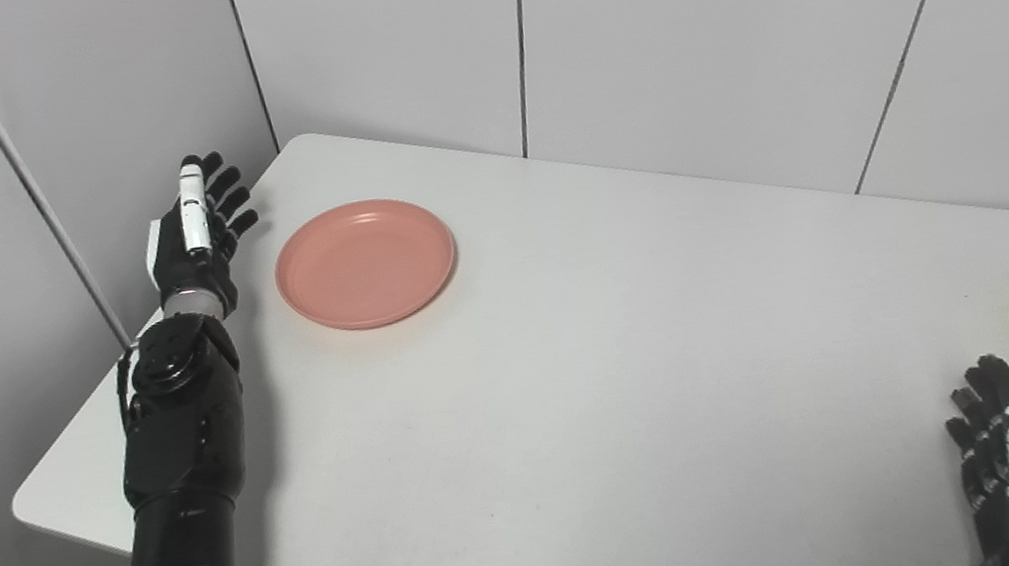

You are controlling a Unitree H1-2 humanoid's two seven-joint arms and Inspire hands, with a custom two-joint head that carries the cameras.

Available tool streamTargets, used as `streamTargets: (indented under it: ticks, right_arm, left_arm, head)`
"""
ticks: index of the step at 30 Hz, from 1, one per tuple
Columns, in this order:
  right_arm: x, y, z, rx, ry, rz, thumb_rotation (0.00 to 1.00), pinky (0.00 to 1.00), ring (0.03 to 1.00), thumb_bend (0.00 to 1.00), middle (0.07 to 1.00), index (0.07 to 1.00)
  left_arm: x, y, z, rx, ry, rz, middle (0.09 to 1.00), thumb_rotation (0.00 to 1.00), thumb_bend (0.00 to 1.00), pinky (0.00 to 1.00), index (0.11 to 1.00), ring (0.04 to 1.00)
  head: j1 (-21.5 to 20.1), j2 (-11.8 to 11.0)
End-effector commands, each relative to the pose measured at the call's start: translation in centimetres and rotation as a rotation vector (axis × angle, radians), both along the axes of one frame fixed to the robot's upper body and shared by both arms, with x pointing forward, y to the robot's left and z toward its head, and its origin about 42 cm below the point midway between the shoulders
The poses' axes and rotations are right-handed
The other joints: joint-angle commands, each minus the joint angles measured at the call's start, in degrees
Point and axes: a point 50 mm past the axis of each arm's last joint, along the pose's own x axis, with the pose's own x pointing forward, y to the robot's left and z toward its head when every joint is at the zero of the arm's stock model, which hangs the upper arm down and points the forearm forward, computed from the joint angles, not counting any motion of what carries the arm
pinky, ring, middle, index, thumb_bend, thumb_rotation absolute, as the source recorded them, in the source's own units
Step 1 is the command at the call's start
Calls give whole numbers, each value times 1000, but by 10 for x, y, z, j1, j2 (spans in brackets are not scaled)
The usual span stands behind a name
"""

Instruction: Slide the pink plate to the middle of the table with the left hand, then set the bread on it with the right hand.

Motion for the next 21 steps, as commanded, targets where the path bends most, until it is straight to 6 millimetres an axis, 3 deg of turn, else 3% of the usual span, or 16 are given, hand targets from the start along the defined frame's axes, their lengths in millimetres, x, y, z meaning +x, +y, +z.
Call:
streamTargets:
  ticks: [1,21]
  right_arm:
    - [3,-1,12,-1,-58,7,1000,1000,981,93,969,955]
    - [4,-6,13,-10,-69,4,1000,1000,976,117,967,952]
  left_arm:
    - [9,-2,18,36,-65,-8,885,1000,362,875,858,890]
    - [14,-8,-4,76,-29,-6,900,1000,380,915,884,918]
  head:
    - [-1,2]
    - [0,8]
